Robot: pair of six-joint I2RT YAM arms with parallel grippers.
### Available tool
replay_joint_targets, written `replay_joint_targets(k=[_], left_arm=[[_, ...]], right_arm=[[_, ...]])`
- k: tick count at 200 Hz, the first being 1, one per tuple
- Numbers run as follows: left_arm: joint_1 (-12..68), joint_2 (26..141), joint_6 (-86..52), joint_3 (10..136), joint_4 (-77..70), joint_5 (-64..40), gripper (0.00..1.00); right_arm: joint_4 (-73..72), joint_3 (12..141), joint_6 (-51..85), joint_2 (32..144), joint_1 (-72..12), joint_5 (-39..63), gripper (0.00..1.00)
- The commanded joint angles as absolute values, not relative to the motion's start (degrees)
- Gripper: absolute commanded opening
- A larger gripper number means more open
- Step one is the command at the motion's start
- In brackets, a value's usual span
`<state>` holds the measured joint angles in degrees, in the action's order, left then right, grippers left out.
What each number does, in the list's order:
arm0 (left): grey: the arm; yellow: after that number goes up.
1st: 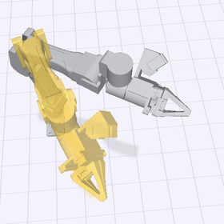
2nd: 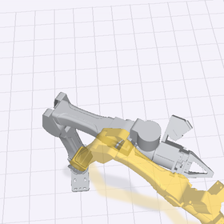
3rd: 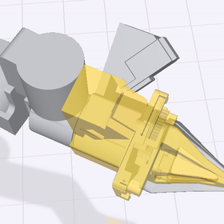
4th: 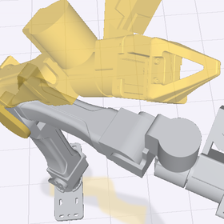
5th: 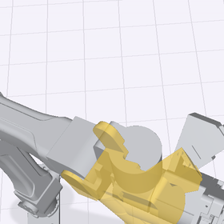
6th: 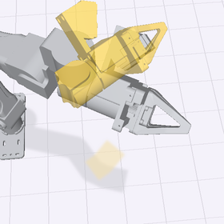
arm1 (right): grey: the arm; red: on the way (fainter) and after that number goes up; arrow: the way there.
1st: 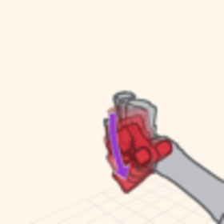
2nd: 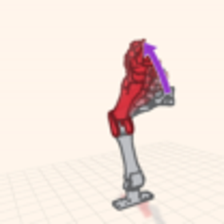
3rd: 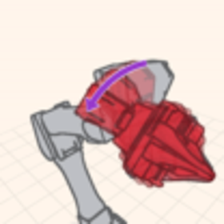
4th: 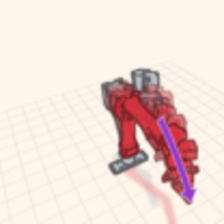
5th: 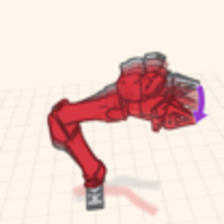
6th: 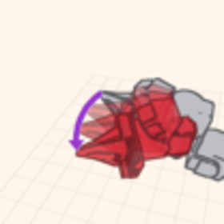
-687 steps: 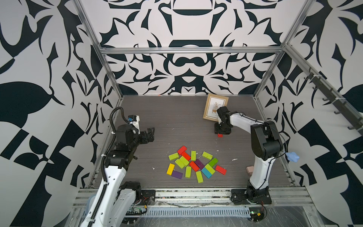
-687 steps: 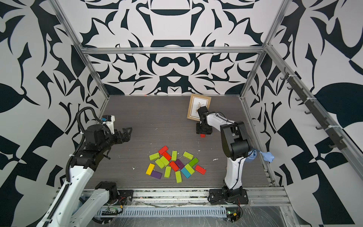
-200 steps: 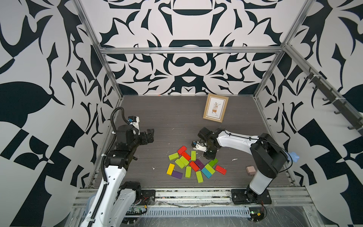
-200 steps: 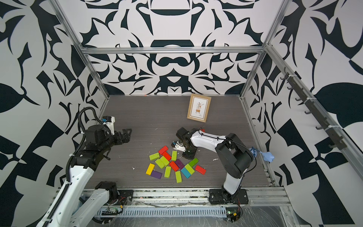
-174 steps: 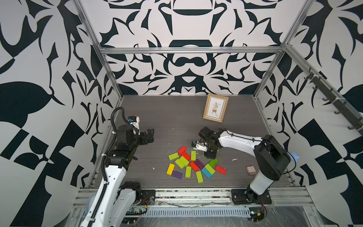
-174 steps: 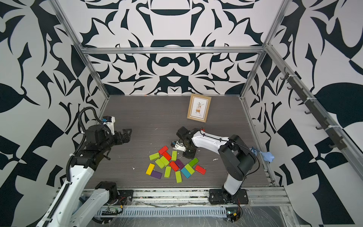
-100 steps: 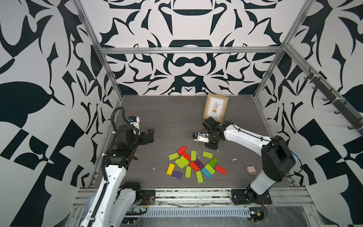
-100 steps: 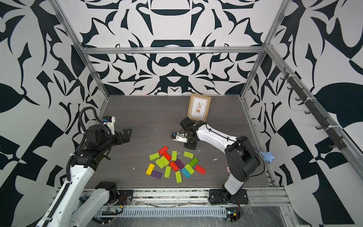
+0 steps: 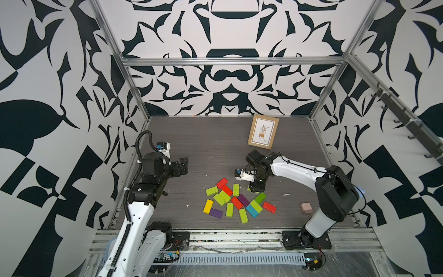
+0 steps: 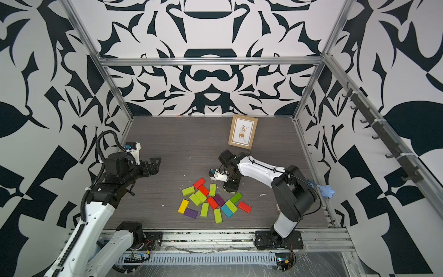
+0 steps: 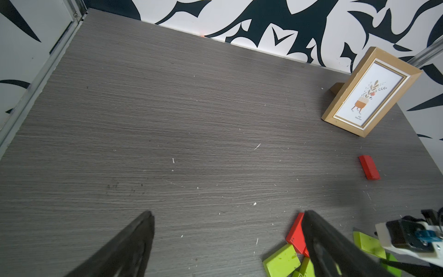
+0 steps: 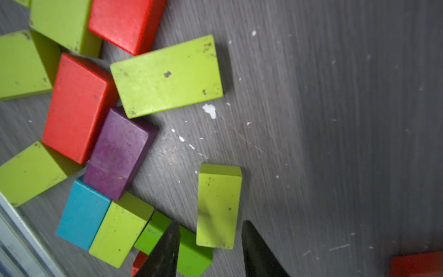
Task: Assemble the letter t with building blocks
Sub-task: Pick up the building block from the center of the board.
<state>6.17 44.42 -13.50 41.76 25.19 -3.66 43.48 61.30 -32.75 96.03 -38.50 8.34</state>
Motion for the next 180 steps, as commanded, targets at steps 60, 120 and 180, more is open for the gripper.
replay_joint_targets(k=[60, 120, 180], left_arm=[[6.3, 44.6, -13.3, 42.6, 25.8, -4.1, 1.00], [6.3, 45.0, -13.3, 42.7, 25.5, -4.3, 1.00], [6.3, 44.7, -13.3, 42.7, 25.6, -4.2, 1.00]], right_arm=[[41.0, 61.0, -29.2, 99.4, -39.8, 3.1, 0.52], [40.6, 60.9, -29.1, 100.2, -40.1, 2.7, 0.49], [40.7, 61.1, -31.9, 100.7, -40.1, 2.4, 0.28]])
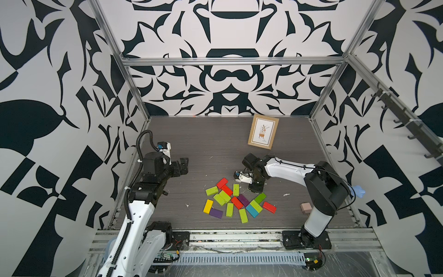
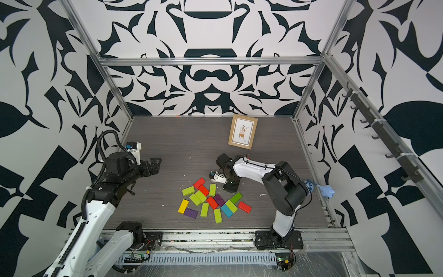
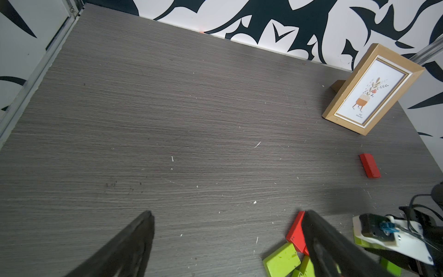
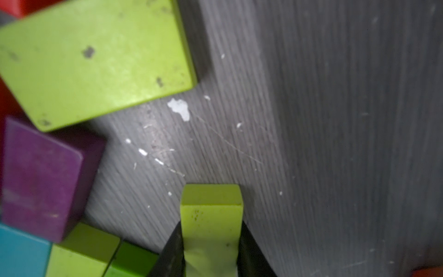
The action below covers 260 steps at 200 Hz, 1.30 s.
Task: Assemble the letter t with building blocks
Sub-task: Pick up the building block from the center of the board, then assemble the building block at the center of the board.
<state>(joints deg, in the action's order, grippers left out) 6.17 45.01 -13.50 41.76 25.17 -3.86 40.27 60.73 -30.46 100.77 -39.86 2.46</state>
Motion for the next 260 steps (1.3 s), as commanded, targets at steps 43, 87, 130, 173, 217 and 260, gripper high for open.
replay_joint_targets(k=[43, 87, 130, 173, 217, 260], left_arm=[[6.3, 44.7, -13.4, 42.6, 25.3, -4.3, 1.00], [6.3, 44.7, -13.8, 42.2, 24.9, -4.9, 1.00], [6.3, 44.4, -13.5, 42.2, 25.5, -3.9, 1.00], [6.3, 43.9, -13.4, 42.0, 25.7, -3.4, 1.00], [6.3, 43.7, -13.2, 41.9, 25.7, -3.1, 1.00], [6.3, 44.4, -13.4, 42.0, 25.3, -3.1, 1.00]], right_arm=[[39.8, 63.3, -38.1, 99.4, -39.9, 1.1, 0.19], [46.0, 72.3, -48.1, 100.7, -36.1, 2.4, 0.14], [50.8, 79.5, -59.5, 102.6, -31.5, 4.5, 0.18], [56.2, 88.0, -63.5, 108.1, -27.4, 3.1, 0.18], [59.0, 93.7, -64.2, 113.7, -26.1, 3.9, 0.20], [58.4, 93.4, -64.6, 115.9, -25.8, 4.2, 0.20]])
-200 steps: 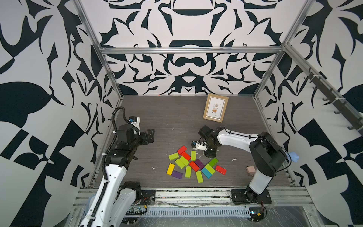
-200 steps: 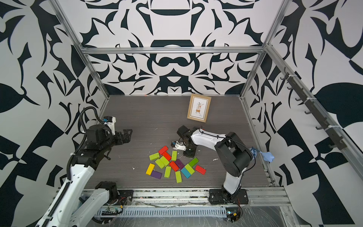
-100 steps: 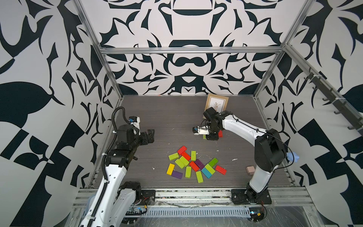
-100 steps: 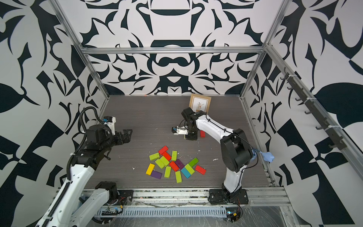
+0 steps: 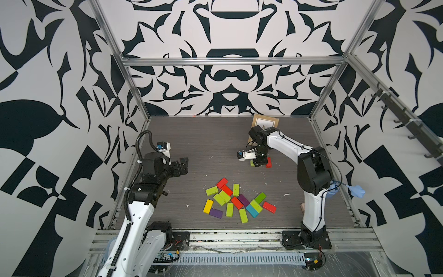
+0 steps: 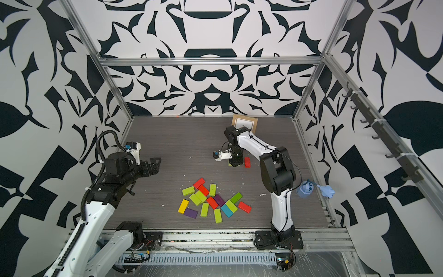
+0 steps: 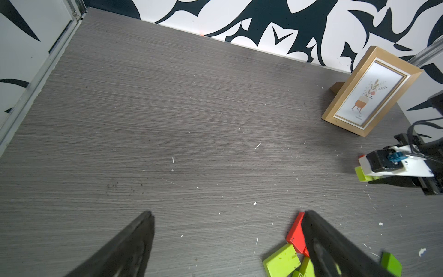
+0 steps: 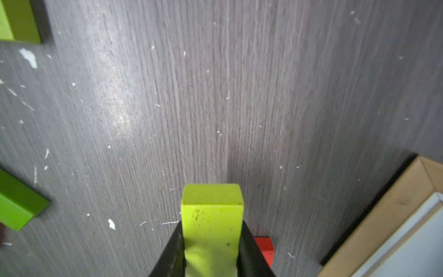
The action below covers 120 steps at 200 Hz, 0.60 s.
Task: Assemble the letter t with building blocks
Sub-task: Assemble the building block at the center of the board.
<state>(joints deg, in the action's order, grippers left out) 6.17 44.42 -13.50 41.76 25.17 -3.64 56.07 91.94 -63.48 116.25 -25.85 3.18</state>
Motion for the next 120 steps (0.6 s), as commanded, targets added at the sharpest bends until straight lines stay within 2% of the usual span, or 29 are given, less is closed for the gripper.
replay_joint_targets(k=[1, 120], left_arm=[[6.3, 44.4, -13.4, 41.9, 25.4, -3.1, 1.00], [6.3, 44.8, -12.9, 42.4, 25.6, -2.5, 1.00]], right_arm=[[58.4, 93.4, -64.6, 115.9, -25.7, 4.3, 0.20], [59.8, 95.7, -65.1, 121.1, -23.2, 4.0, 0.22]])
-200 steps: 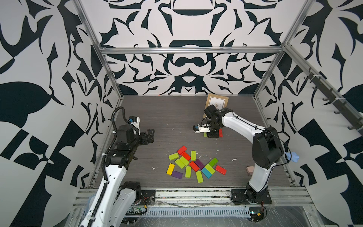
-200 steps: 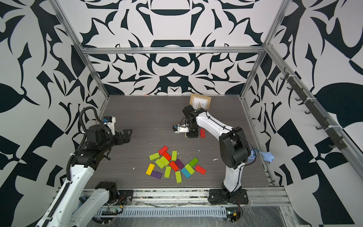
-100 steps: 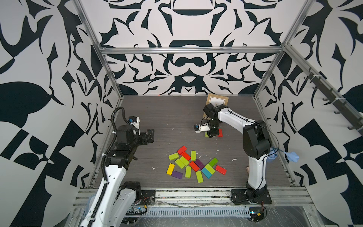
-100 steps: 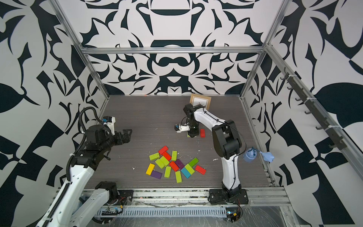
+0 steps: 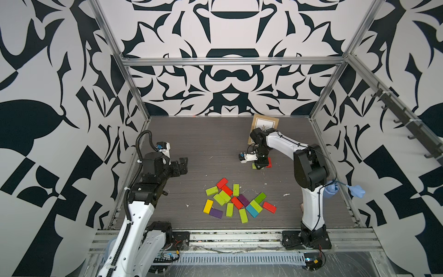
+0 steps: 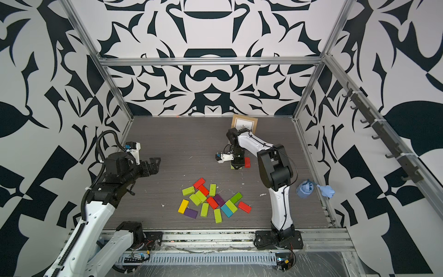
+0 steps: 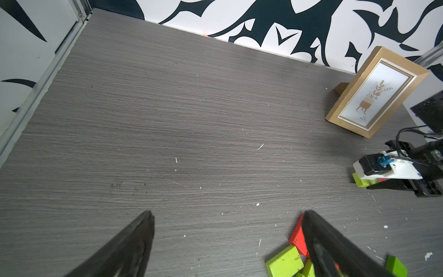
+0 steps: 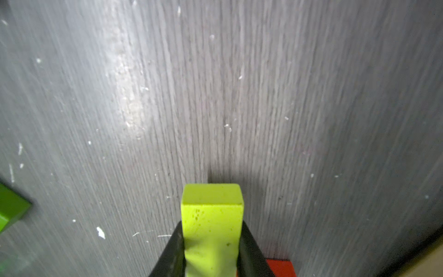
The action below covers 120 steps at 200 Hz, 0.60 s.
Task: Assemble the letter t with building blocks
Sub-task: Assemble the building block at the center of the board.
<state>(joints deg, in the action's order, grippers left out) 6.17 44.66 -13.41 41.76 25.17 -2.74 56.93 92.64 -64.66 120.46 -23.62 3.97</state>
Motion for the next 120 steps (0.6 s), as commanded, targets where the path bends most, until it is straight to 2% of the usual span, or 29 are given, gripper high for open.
replay_joint_targets(k=[1, 120], left_arm=[[6.3, 44.8, -12.9, 42.4, 25.6, -2.5, 1.00], [6.3, 44.3, -12.1, 42.4, 26.6, -1.3, 1.00]], right_arm=[[59.8, 95.8, -65.1, 121.1, -23.1, 4.0, 0.22], [57.9, 94.7, -64.9, 122.9, -22.2, 1.8, 0.26]])
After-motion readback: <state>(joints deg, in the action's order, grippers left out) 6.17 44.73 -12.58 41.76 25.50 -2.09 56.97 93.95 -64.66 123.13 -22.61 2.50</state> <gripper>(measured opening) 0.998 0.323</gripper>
